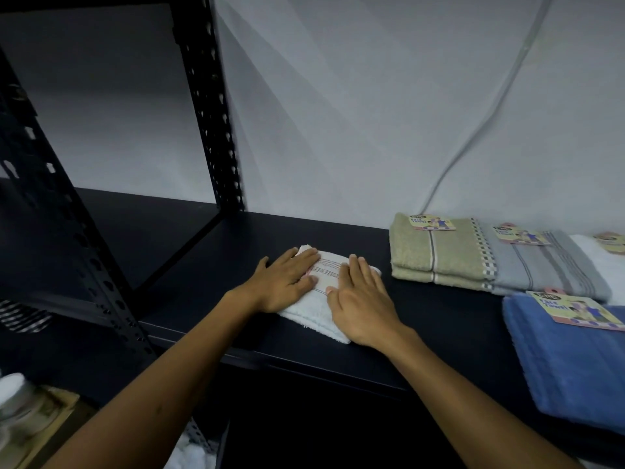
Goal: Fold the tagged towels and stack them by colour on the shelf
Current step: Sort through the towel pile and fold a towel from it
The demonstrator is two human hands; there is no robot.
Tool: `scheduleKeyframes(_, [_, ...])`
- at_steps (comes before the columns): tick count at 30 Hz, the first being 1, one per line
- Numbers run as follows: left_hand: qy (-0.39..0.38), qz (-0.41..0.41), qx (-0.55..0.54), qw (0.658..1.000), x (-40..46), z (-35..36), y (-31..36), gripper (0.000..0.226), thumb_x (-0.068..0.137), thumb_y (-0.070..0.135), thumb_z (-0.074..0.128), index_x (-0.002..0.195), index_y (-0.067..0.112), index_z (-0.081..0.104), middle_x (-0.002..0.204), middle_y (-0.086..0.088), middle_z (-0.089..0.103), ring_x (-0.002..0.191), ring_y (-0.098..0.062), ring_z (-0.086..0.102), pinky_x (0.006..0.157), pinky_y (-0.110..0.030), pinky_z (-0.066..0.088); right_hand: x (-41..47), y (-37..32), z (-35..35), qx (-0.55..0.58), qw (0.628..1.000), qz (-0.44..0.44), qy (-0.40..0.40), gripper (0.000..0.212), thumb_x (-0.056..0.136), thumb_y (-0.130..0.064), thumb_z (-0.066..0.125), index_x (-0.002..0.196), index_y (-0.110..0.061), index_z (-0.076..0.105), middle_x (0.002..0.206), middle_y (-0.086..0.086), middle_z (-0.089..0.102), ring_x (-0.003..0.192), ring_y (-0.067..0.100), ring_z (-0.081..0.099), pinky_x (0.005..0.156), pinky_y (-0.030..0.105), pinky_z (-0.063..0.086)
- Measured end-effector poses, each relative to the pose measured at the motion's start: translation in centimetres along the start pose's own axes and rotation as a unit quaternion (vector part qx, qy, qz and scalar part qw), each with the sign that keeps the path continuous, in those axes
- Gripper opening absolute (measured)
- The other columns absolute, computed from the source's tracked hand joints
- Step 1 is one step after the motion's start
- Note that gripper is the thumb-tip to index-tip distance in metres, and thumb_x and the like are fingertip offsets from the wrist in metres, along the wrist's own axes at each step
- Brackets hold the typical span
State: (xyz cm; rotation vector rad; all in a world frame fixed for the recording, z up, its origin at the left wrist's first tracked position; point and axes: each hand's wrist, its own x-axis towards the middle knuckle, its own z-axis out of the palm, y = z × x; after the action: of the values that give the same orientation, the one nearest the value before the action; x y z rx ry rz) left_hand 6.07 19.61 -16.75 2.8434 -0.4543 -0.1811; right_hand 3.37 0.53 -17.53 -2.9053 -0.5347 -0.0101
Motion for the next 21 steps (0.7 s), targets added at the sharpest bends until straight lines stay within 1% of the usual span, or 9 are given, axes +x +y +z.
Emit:
scheduleKeyframes(3, [-0.002,0.015,-0.001,1.000,0.2,0.2,-0.5,0.058,0.103,0.053,0.019,0.156,0.035,0.004,0.163,0.016,-0.003,0.149,-0.006,-0.012,0.119,-0.057,-0.005,-0.1,0.0,-0.4,-0.006,1.000,0.011,-0.025,0.066,0.104,-0.044,0.015,0.155,-0.003,0.002,0.163,0.015,-0.006,0.151,0.025,-0.009,0.123,0.040,-0.005])
scheduleKeyframes(5, [0.023,0.032,-0.007,0.999,-0.1,0.4,-0.7,0.063,0.098,0.059,0.014,0.156,0.035,0.006,0.163,0.017,-0.001,0.148,-0.004,-0.014,0.119,-0.057,-0.005,-0.1,-0.1,-0.9,-0.021,1.000,0.016,-0.017,0.065,0.103,-0.045,0.018,0.154,-0.004,0.016,0.162,0.016,0.009,0.150,0.028,0.006,0.122,0.042,0.005])
scheduleKeyframes(7, [0.103,0.042,-0.025,0.993,-0.7,0.7,-0.6,0.068,0.094,0.062,0.011,0.156,0.035,0.012,0.164,0.015,0.004,0.148,-0.003,-0.009,0.120,-0.056,-0.003,-0.2,-0.2,-1.8,-0.035,0.999,0.025,0.020,0.057,0.101,-0.047,0.027,0.141,-0.008,0.041,0.148,0.015,0.038,0.137,0.031,0.033,0.113,0.043,0.025])
scheduleKeyframes(9, [0.225,0.018,-0.043,0.973,-1.6,0.9,-0.2,0.066,0.094,0.057,0.017,0.154,0.029,0.026,0.163,0.006,0.019,0.151,-0.011,0.006,0.120,-0.055,0.009,-0.3,0.3,-2.7,-0.013,0.997,0.048,0.063,0.042,0.098,-0.044,0.037,0.120,-0.014,0.055,0.124,0.012,0.057,0.113,0.030,0.051,0.093,0.041,0.039])
scheduleKeyframes(11, [0.339,-0.038,-0.074,0.937,-2.9,1.1,0.4,0.061,0.094,0.048,0.030,0.146,0.018,0.042,0.151,-0.007,0.042,0.144,-0.023,0.030,0.113,-0.053,0.030,-0.8,1.0,-3.0,0.059,0.992,0.082,0.078,0.034,0.097,-0.040,0.044,0.118,-0.016,0.055,0.114,0.009,0.061,0.103,0.030,0.057,0.080,0.037,0.044])
scheduleKeyframes(13, [0.403,-0.097,-0.125,0.902,-4.7,1.7,1.3,0.053,0.093,0.041,0.043,0.139,0.014,0.049,0.132,-0.011,0.057,0.126,-0.028,0.047,0.099,-0.049,0.044,-1.8,1.5,-2.7,0.106,0.987,0.115,0.046,0.043,0.096,-0.043,0.047,0.132,-0.019,0.046,0.121,0.009,0.057,0.109,0.031,0.056,0.079,0.036,0.044])
scheduleKeyframes(15, [0.427,-0.147,-0.149,0.880,-6.9,3.0,2.6,0.045,0.093,0.033,0.054,0.135,0.016,0.050,0.110,-0.008,0.062,0.107,-0.028,0.053,0.086,-0.043,0.047,-3.2,1.3,-2.4,0.117,0.984,0.131,0.026,0.052,0.096,-0.048,0.046,0.140,-0.021,0.039,0.127,0.008,0.055,0.114,0.033,0.055,0.081,0.037,0.043])
scheduleKeyframes(17, [0.431,-0.176,-0.159,0.870,-9.4,4.3,4.3,0.040,0.092,0.029,0.059,0.130,0.018,0.053,0.091,-0.002,0.058,0.093,-0.024,0.052,0.079,-0.037,0.042,-5.3,0.5,-2.2,0.115,0.984,0.128,0.039,0.049,0.095,-0.051,0.044,0.134,-0.021,0.042,0.123,0.006,0.059,0.109,0.033,0.058,0.080,0.038,0.045])
scheduleKeyframes(21, [0.400,-0.196,-0.249,0.860,-13.1,6.0,6.8,0.034,0.091,0.037,0.059,0.124,0.030,0.055,0.081,0.004,0.051,0.081,-0.013,0.051,0.069,-0.027,0.037,-10.6,-1.4,-2.2,0.045,0.985,0.144,0.081,0.047,0.098,-0.054,0.034,0.132,-0.022,0.042,0.113,0.006,0.063,0.100,0.034,0.061,0.070,0.036,0.038])
